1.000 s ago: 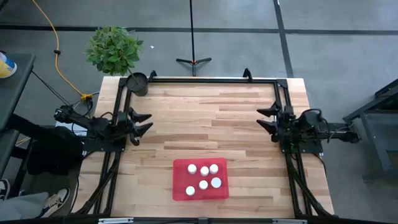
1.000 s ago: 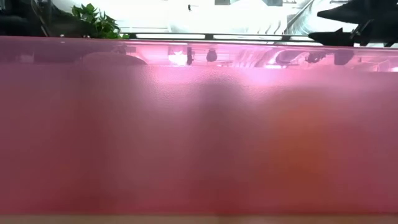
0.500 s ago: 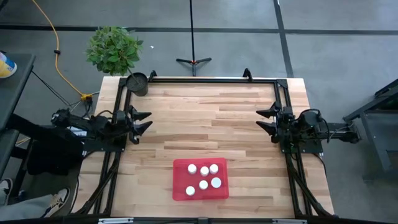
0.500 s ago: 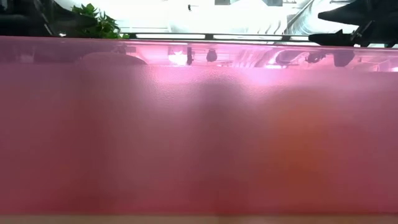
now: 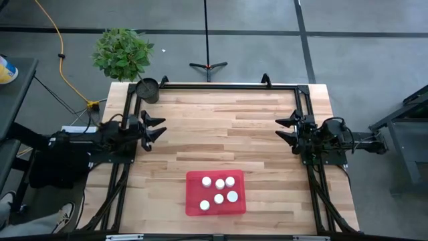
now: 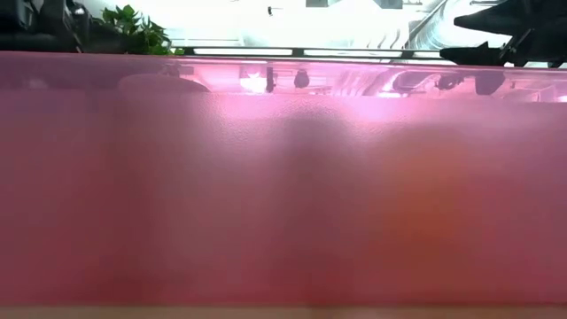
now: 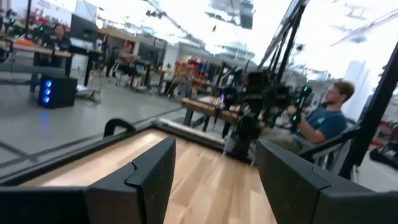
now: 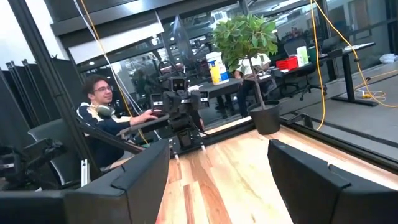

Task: Pick and place pill bottles into a basket
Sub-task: Return to Home Position

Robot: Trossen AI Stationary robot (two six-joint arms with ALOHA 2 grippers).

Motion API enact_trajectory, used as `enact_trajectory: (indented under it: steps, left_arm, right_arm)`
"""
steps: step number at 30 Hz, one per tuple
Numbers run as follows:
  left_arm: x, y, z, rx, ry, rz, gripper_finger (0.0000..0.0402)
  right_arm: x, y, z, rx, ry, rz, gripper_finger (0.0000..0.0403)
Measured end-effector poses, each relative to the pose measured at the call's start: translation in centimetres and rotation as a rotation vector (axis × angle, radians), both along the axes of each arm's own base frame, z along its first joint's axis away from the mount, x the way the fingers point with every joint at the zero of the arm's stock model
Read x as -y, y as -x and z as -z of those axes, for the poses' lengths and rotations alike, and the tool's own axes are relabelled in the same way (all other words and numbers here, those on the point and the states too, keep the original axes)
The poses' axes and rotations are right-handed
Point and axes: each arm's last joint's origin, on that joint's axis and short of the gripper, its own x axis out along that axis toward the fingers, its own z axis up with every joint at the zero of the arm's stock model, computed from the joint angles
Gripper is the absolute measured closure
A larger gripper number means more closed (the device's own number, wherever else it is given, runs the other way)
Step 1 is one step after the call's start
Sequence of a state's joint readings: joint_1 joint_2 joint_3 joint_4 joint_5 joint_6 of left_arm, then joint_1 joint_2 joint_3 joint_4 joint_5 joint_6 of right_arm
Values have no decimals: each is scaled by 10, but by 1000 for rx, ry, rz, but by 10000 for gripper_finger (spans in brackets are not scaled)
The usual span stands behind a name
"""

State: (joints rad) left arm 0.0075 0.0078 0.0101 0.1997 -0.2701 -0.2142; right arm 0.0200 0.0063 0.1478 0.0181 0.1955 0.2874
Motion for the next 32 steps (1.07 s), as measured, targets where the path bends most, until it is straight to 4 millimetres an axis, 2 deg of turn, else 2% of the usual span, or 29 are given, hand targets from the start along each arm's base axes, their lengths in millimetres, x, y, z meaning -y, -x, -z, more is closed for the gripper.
enact_trajectory:
  steps: [10,32]
  left_arm:
    - [0,-2,14,-147,4,-17,147]
    - [0,-2,14,-149,4,-18,147]
  right_arm:
    - [0,0,0,-1,0,0,139]
    - [0,0,0,-4,0,-1,139]
